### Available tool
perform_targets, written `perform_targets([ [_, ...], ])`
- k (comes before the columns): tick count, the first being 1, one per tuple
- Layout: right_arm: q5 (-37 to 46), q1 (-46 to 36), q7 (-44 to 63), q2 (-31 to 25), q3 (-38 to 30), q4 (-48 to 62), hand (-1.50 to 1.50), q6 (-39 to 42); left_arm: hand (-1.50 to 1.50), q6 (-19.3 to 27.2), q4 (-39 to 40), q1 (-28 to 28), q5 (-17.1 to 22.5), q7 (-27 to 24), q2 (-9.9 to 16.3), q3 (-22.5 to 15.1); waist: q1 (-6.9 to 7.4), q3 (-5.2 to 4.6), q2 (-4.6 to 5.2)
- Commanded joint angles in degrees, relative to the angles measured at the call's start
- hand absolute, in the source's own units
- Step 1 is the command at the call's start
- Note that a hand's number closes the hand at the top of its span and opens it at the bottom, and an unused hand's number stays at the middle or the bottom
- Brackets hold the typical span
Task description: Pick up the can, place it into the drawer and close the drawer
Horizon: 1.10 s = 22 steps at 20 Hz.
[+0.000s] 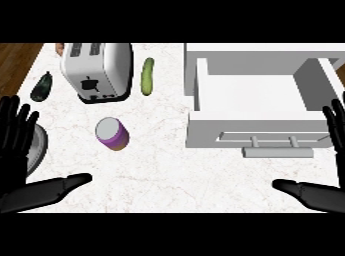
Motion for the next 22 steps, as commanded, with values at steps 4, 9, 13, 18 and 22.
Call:
perform_targets([
  [4,-1.5,4.9,-1.9,0.6,-1.5,-2.0,-1.50,2.2,-1.50,1.4,0.3,-4.1,-1.4,3.7,0.3,0.1,-0.22,0.00,-0.05],
  [9,-0.8,2.4,-2.8,1.0,-2.3,1.7,-1.50,1.7,-1.50,1.2,8.6,-5.3,-2.8,-0.2,-1.4,-2.4,-0.17,-0.01,-0.01],
  [13,-1.1,6.2,-4.6,1.1,-2.9,-0.7,-1.50,4.0,-1.50,3.1,11.2,-4.9,-3.0,-1.8,-2.2,-2.8,-0.22,-0.01,-0.02],
  [18,-3.6,5.5,-4.8,0.3,-5.1,-1.2,-1.50,5.6,-1.50,5.2,20.7,-4.2,-3.6,-10.2,-2.3,-4.2,-0.22,-0.01,-0.01],
  [22,-3.8,4.3,-2.2,-0.9,-6.5,-1.7,-1.50,5.9,-1.50,11.3,24.9,-4.3,-4.0,-12.3,-2.3,-10.6,-0.20,-0.01,-0.02],
])
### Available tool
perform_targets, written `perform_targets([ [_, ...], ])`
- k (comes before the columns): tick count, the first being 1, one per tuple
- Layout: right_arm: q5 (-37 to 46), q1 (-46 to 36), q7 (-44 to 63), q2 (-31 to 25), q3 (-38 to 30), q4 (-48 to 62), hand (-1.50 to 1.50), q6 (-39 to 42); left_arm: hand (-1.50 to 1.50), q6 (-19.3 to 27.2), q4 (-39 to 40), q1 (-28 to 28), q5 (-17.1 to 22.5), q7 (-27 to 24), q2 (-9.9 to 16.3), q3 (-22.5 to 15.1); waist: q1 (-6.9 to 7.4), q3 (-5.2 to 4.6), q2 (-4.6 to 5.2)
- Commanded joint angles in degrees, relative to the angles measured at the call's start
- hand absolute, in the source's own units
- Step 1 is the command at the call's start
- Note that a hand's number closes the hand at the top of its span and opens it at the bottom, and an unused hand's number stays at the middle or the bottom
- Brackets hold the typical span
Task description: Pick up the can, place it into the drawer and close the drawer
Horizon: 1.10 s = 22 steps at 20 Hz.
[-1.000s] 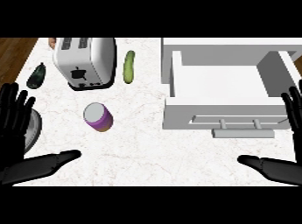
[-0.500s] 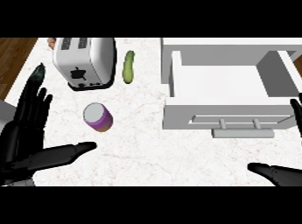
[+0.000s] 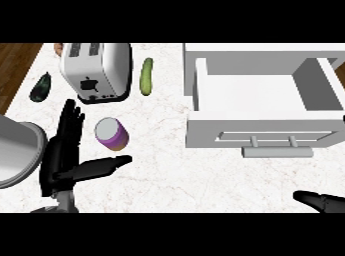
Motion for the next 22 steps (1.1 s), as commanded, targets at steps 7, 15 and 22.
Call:
perform_targets([
  [7,-3.3,2.4,1.4,0.1,-3.4,-4.4,-1.50,2.1,-1.50,2.0,18.8,-4.2,3.4,-12.9,-0.1,3.3,-0.16,0.00,0.01],
  [15,-2.5,3.7,5.3,0.9,-3.0,-8.9,-1.50,3.1,-1.50,6.3,24.8,-5.0,6.4,-16.2,-0.1,1.9,-0.05,0.01,-0.03],
  [22,-4.8,-0.1,8.2,-1.3,-7.2,-8.4,-1.50,2.4,-1.50,1.3,41.0,-9.9,10.4,-27.1,2.7,8.3,-0.10,-0.01,0.03],
])
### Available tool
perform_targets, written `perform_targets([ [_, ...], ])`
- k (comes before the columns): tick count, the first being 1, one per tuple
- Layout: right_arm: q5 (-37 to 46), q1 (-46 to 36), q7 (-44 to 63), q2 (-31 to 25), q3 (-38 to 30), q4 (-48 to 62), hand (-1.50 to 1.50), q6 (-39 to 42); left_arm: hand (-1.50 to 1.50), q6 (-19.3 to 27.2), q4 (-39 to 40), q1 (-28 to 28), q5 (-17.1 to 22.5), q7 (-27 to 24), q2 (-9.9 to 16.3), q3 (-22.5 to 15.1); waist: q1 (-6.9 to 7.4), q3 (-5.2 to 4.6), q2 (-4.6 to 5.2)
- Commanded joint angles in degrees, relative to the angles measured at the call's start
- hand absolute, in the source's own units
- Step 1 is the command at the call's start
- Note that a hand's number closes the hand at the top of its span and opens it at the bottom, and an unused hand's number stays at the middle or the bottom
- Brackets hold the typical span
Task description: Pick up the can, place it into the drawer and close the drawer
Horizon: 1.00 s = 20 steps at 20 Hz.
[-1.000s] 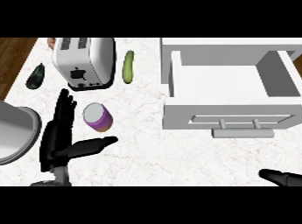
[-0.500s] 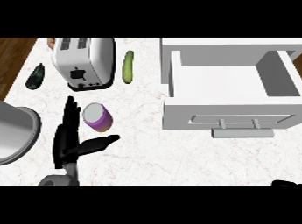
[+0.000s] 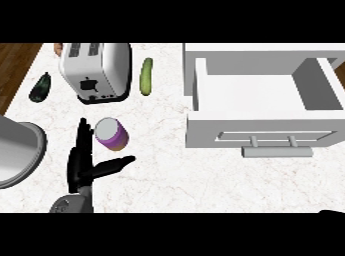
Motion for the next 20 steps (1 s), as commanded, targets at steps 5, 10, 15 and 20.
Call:
perform_targets([
  [5,-0.3,-1.5,3.7,-0.8,-1.6,-1.6,-1.50,0.7,-1.50,-2.9,14.4,-5.6,2.6,-7.7,-0.6,4.3,0.05,0.00,0.00],
  [10,1.3,-0.9,-1.7,1.1,-1.5,1.9,-1.50,1.4,-1.50,-7.8,28.8,-11.9,5.9,-16.5,3.5,10.9,-0.17,-0.03,0.11],
  [15,5.1,-5.1,0.6,2.0,2.1,3.0,-1.50,-0.6,-1.50,-6.9,33.0,-17.0,5.1,-16.5,3.7,10.5,-0.02,-0.02,0.10],
  [20,0.4,-4.5,3.9,-0.2,-1.6,-0.1,-1.50,1.0,-1.50,-8.4,44.4,-24.4,5.0,-20.8,5.6,12.8,-0.59,-0.07,0.25],
])
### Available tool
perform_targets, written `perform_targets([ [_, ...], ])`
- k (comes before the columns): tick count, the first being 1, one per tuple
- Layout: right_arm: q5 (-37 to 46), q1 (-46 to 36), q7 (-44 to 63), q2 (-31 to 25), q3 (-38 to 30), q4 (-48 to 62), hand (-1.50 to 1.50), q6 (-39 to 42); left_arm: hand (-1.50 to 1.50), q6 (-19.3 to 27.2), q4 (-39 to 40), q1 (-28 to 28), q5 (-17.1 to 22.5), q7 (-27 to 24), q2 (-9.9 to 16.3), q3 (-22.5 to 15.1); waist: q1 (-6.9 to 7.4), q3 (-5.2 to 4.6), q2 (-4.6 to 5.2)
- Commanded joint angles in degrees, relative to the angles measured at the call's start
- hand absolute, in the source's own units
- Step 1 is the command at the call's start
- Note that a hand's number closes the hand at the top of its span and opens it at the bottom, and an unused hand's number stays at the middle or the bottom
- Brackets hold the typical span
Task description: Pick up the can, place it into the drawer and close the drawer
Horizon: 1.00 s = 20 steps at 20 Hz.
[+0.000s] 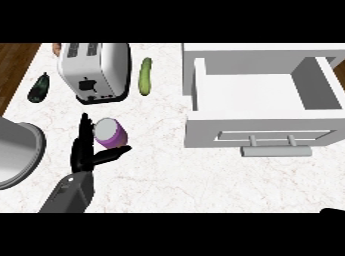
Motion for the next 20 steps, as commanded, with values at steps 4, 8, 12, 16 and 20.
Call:
perform_targets([
  [4,-2.0,1.0,1.3,-0.9,-2.6,-2.0,-1.50,0.8,-1.50,-4.8,4.4,-6.7,-0.2,3.4,1.4,-0.6,-0.02,0.03,-0.11],
  [8,1.4,0.7,3.8,2.0,2.4,-5.7,-1.50,-1.2,1.50,-8.1,11.6,-8.8,-0.4,-3.5,1.6,0.8,-0.60,-0.05,0.17],
  [12,-2.3,-6.4,2.5,-3.4,-4.3,3.5,-1.50,-0.7,1.50,-12.4,11.5,-9.1,-0.4,-4.5,1.7,0.3,-0.11,-0.02,0.16],
  [16,2.4,3.4,-4.1,2.5,1.1,-1.0,-1.50,1.9,1.50,-11.9,12.7,-9.5,-0.6,-6.8,0.7,0.5,-0.38,0.00,0.08],
  [20,4.0,1.8,1.9,2.8,2.8,-5.7,-1.50,-0.9,1.50,-11.5,15.1,-13.2,-1.2,-6.6,0.4,0.6,-0.81,-0.05,0.23],
])
